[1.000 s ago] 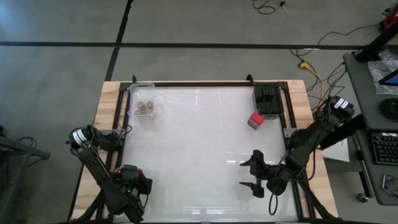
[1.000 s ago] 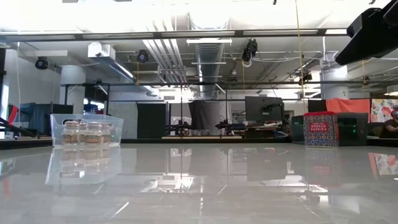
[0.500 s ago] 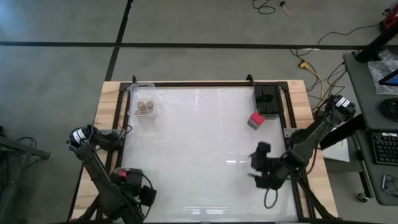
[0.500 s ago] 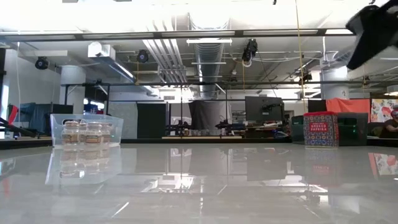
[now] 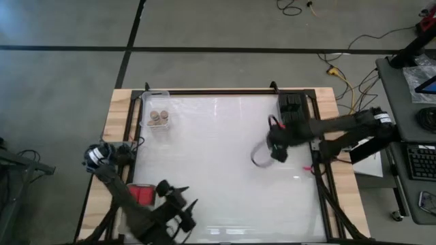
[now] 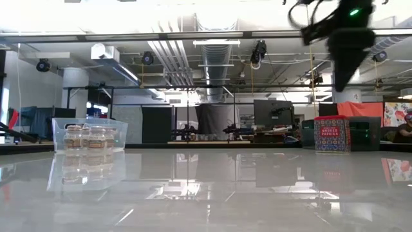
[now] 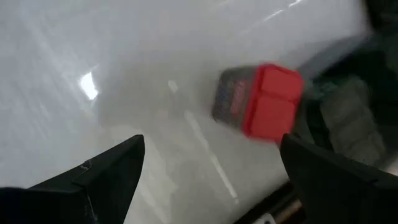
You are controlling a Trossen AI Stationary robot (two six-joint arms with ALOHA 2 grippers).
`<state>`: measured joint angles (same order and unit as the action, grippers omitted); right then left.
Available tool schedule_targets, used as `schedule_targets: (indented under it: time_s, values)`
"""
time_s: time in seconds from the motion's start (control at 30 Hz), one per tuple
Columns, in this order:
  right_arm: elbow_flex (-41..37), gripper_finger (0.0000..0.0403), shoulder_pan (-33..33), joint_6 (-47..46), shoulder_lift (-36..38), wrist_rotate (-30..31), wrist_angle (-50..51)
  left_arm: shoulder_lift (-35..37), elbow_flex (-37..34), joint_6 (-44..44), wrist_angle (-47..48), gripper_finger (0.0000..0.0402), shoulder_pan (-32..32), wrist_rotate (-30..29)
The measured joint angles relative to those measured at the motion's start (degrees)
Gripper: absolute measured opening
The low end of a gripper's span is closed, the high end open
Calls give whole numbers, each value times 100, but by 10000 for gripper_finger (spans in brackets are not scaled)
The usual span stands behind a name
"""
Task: Sort spices by type
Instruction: Put the red seasoning can into the white bin
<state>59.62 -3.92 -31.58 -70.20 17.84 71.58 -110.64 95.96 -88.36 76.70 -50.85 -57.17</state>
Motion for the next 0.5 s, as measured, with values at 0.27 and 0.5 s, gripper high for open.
schedule_targets:
  time_s: [0.27,0.5]
  values:
    - [224,364,2562,2083,-624,-718,-467,-450,-9,1923,-236,244,1086,1803]
    - [378,364,3117,2627,-1212,-796,-423,-791,-9,3937,-1307,244,1826,1345]
